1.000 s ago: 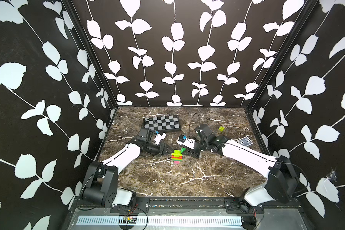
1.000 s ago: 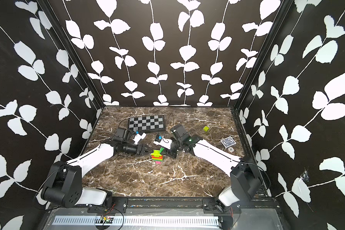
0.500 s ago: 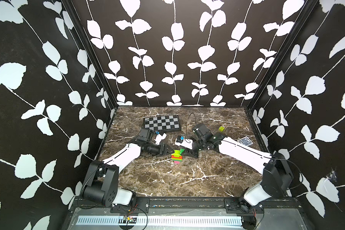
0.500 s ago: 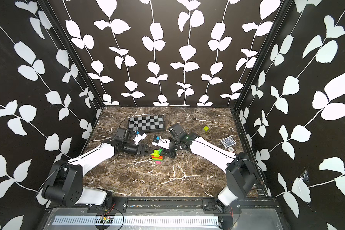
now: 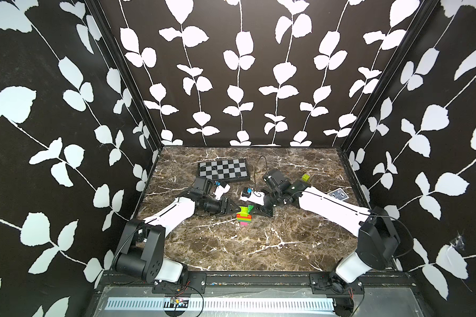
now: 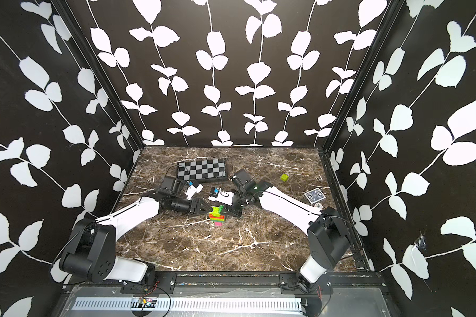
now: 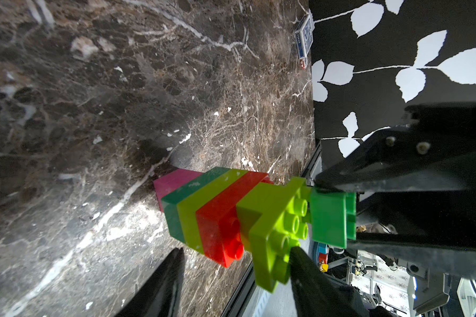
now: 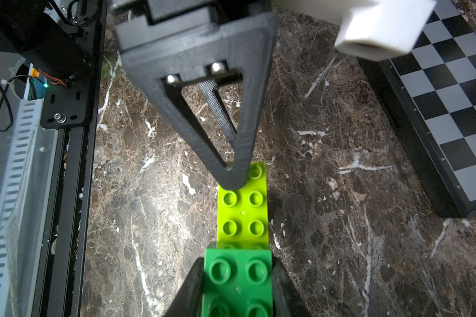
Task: Assemble a carrot with lego
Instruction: Assemble the lego brick with the lego brick.
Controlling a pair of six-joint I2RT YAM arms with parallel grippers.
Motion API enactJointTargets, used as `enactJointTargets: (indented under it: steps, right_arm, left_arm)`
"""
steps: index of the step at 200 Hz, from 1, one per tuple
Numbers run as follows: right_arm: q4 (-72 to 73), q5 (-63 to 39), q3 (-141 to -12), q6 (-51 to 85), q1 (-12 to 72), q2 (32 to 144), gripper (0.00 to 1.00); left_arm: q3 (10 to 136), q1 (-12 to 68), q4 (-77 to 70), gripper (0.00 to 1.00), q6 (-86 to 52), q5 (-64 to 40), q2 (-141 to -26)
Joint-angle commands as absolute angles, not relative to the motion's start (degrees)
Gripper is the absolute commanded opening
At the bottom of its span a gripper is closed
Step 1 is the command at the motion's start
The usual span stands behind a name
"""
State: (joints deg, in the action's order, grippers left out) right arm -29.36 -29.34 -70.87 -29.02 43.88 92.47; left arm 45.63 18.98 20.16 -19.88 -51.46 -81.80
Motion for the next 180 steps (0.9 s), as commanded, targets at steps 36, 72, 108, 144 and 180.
enactJointTargets:
  steps: [36,72,108,144,180]
  right_arm:
    - [-31.3,-28.5,-73.2,-30.3,44.2,93.4,0.14]
    - [-31.7,-27.8,-73.0,-30.6,44.2,93.5,0.14]
    - [-32.5,-27.5,-73.5,-31.2,44.3,94.3,0.13]
    - [-33.5,-27.4,-73.8,-31.5,44.3,95.1,0.13]
    - [-33.9,-26.4,-73.4,-31.6,44.3,95.8,0.13]
  left_arm:
    - [46.8,19.2,20.4,0.62,-18.7,-51.2,-81.8]
    - [46.8,19.2,20.8,0.63,-18.4,-50.9,-81.8]
    - [46.8,19.2,21.1,0.62,-18.2,-50.5,-81.8]
    - [46.7,19.2,21.3,0.62,-18.0,-50.3,-81.8]
    - [46.5,19.2,21.5,0.62,-17.9,-50.1,-81.8]
